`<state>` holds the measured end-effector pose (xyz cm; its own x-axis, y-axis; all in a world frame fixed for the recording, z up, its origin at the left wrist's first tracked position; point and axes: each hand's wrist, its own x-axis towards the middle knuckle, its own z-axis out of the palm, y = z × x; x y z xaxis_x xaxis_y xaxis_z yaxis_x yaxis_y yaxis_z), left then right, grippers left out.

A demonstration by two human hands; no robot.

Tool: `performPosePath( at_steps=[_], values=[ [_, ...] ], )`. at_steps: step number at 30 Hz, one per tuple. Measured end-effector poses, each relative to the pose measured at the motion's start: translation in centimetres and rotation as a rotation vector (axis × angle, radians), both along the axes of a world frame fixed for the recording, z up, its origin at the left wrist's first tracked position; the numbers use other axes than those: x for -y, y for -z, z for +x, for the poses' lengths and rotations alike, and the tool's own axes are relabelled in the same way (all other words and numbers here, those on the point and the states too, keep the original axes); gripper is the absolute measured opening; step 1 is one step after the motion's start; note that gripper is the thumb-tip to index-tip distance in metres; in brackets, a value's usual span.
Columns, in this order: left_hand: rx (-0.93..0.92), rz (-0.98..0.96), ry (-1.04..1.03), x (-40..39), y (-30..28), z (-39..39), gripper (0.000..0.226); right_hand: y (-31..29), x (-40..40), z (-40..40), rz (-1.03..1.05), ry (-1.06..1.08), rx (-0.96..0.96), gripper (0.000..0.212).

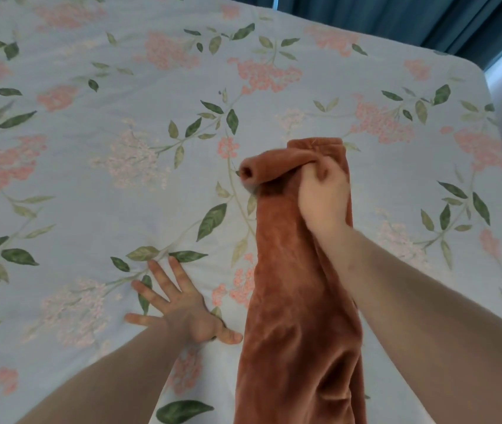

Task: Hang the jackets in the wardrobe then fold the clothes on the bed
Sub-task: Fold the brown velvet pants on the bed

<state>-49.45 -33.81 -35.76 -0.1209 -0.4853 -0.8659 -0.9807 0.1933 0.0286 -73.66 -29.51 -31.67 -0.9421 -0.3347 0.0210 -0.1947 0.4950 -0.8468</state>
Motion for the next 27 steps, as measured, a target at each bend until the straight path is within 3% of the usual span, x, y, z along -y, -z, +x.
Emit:
performPosePath(
  at_steps=[4, 6, 9, 15, 20, 22, 25, 27],
  values=[
    [-0.009, -0.007, -0.006, 0.0, 0.2, 0.0, 0.192, -1.0, 0.0, -5.0, -0.043, 0.278, 0.221, 0.041],
    [-0.012, -0.007, -0.010, 0.0, 0.3, 0.0, 0.193, 0.2, -0.9, -6.9, 0.074, 0.321, 0.286, 0.047],
    [-0.011, -0.007, -0.015, 0.0, 0.5, 0.0, 0.195, 2.0, -3.0, -7.6, 0.252, 0.325, 0.396, 0.048],
    [-0.003, 0.004, -0.003, 0.1, 0.5, 0.0, 0.192, 2.5, -3.1, -7.1, 0.238, 0.184, 0.373, 0.078],
    [-0.008, -0.004, -0.009, 0.1, 0.4, 0.0, 0.192, 1.7, -0.8, -7.4, 0.130, 0.196, 0.466, 0.103],
    [-0.010, -0.009, -0.008, 0.0, 0.5, -0.1, 0.192, 1.7, -0.3, -7.5, 0.072, 0.206, 0.489, 0.089],
    [-0.009, -0.018, -0.019, -0.1, 0.6, -0.1, 0.192, 1.4, 0.0, -7.3, -0.021, 0.170, 0.519, 0.048],
    [-0.012, -0.016, -0.014, -0.1, 0.5, -0.1, 0.192, 0.9, -0.4, -6.9, -0.068, 0.133, 0.550, 0.033]
  ],
)
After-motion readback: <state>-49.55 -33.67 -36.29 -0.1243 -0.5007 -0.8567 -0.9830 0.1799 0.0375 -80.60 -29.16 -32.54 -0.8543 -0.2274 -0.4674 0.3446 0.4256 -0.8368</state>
